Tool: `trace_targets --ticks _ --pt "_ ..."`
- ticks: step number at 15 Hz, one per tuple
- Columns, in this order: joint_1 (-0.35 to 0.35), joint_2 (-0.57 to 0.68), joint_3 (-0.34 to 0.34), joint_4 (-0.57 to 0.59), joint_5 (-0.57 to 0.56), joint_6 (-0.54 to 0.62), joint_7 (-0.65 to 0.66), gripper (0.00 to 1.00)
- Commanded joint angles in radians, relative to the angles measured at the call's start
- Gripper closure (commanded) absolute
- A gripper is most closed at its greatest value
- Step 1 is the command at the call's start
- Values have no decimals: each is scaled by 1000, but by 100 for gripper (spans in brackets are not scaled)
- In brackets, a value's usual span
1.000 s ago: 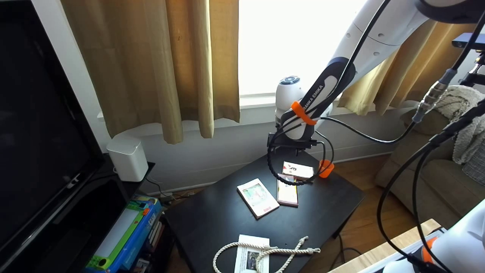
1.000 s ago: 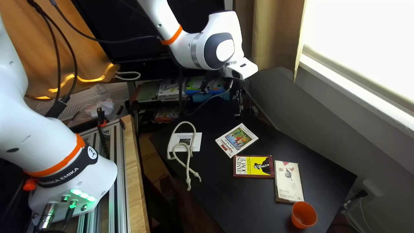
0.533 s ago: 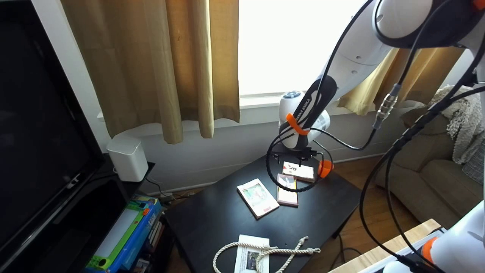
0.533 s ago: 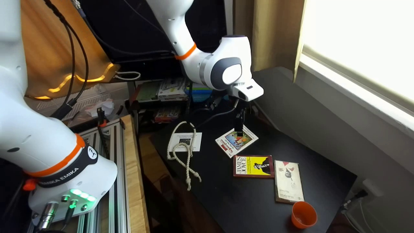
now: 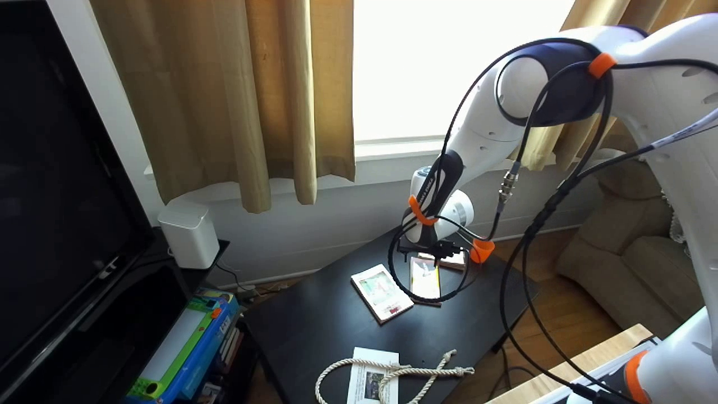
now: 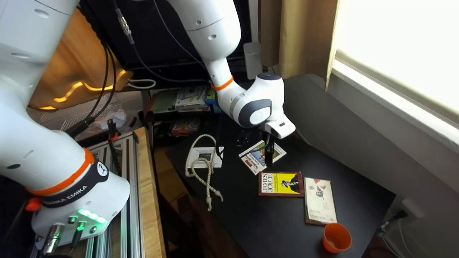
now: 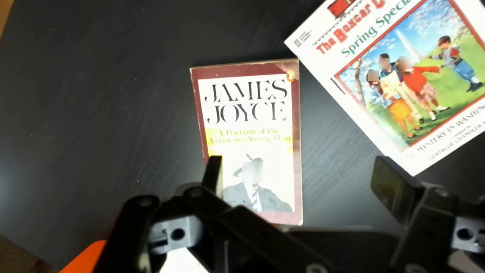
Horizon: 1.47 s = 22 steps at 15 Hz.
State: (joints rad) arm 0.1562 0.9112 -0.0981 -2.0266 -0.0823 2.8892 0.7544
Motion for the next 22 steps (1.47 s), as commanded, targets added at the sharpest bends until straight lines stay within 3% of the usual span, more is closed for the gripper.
trace_targets --ticks 1,5,6,11,13,17,22 --pt "7 128 -8 115 86 -6 -82 0" --pt "9 219 -8 214 129 -20 -138 0" --pt "28 166 -26 151 141 -4 -130 0" --pt "27 212 -24 204 154 -5 -149 0" --pt "94 271 -101 252 165 2 -87 0" --pt "158 360 -167 317 179 19 -48 0" --pt "157 454 -150 413 199 22 -29 0"
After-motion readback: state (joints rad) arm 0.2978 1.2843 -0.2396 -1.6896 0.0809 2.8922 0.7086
